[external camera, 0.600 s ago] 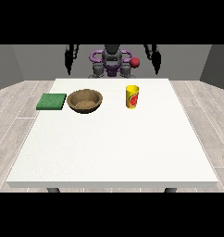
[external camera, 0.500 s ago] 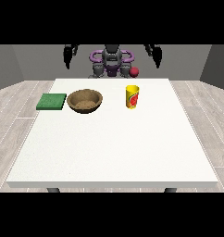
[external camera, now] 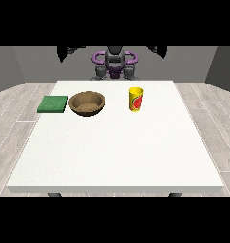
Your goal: Pick the cup and pour the ball into the bowl, then pick the bowl and place it on the pad
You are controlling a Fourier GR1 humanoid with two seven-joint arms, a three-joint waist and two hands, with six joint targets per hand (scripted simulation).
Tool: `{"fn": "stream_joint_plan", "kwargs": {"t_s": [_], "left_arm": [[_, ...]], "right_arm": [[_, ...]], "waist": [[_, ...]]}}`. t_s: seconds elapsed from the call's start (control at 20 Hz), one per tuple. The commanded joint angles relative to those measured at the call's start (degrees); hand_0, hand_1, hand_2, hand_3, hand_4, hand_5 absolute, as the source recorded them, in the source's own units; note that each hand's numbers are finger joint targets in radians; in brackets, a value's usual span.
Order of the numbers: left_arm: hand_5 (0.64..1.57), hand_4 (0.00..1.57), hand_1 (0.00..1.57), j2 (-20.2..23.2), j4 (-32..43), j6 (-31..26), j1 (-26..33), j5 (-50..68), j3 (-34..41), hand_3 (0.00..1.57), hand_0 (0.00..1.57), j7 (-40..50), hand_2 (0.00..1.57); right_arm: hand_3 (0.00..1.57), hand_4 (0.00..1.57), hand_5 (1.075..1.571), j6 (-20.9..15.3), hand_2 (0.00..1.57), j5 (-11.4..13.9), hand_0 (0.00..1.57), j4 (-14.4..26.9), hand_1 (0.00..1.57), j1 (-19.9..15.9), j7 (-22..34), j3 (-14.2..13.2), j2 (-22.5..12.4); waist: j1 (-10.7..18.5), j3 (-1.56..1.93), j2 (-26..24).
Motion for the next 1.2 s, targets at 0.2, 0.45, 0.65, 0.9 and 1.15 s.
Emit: {"fn": "stream_joint_plan", "kwargs": {"t_s": [0.2, 0.45, 0.65, 0.9, 1.15], "left_arm": [[1.406, 0.00, 0.00, 1.70, 0.33, -1.86, -5.15, 3.23, 3.37, 0.00, 0.00, -0.77, 0.00], [1.416, 0.00, 0.00, 0.29, 6.58, 2.43, -14.35, -1.08, 3.42, 0.00, 0.00, -7.07, 0.00], [1.393, 0.00, 0.00, 0.81, 13.95, 0.30, -17.39, 0.56, 5.94, 0.00, 0.00, -14.95, 0.00], [1.361, 0.00, 0.00, 2.07, 27.81, 1.11, -21.88, 0.17, 9.58, 0.00, 0.00, -21.96, 0.00], [1.386, 0.00, 0.00, -1.23, 31.07, 6.42, -28.29, -3.99, 6.03, 0.00, 0.00, -23.60, 0.00]], "right_arm": [[0.00, 0.00, 1.571, 2.48, 0.00, -2.26, 0.00, 2.89, 0.00, -2.74, -4.97, -1.96, 0.87], [0.00, 0.00, 1.569, 1.75, 0.00, -0.73, 0.00, 8.99, 0.00, -8.96, -11.83, -2.33, 1.67], [0.00, 0.00, 1.568, 2.54, 0.00, -0.13, 0.00, 11.15, 0.00, -13.05, -14.96, -2.71, 0.53], [0.00, 0.00, 1.570, 2.35, 0.00, 0.03, 0.00, 9.10, 0.00, -13.42, -12.95, -0.18, 2.25], [0.00, 0.00, 1.570, 1.56, 0.00, 1.44, 0.00, 17.09, 0.00, -19.38, -17.95, -2.10, 1.11]], "waist": [[-0.34, 0.16, 5.24], [-1.86, 0.16, 13.50], [-2.38, 0.13, 19.22], [-5.79, 0.12, 19.08], [-4.52, 0.16, 22.55]]}}
